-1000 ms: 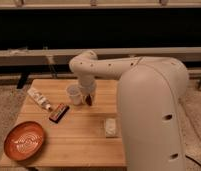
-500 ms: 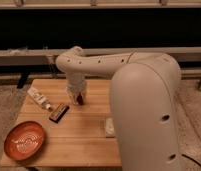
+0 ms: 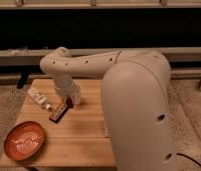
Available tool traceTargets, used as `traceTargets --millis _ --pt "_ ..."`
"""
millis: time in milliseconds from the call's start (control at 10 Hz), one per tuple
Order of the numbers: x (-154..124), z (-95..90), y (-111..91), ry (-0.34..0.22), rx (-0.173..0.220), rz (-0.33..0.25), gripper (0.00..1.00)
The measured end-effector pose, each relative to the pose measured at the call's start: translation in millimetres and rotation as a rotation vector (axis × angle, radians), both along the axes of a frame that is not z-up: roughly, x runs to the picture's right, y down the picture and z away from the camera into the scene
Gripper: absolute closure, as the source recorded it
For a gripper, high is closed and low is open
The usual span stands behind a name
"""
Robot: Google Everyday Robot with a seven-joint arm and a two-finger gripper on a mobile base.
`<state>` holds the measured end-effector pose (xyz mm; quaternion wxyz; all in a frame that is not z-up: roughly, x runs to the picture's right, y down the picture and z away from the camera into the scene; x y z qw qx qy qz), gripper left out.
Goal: Place the pepper in the ceramic bowl
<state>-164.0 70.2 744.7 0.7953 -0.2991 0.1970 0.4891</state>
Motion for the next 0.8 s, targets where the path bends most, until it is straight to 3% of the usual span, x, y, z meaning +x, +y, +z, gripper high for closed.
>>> traceTargets --millis 200,500,800 --pt "-27.6 -7.9 17.8 -0.034 -0.007 -0.033 1.0" --pt "-37.9 -19.4 19.4 -0.047 -0.008 -0.068 1.0" --pt "-75.5 -34.3 36.4 -0.08 -0.016 -0.117 1.0"
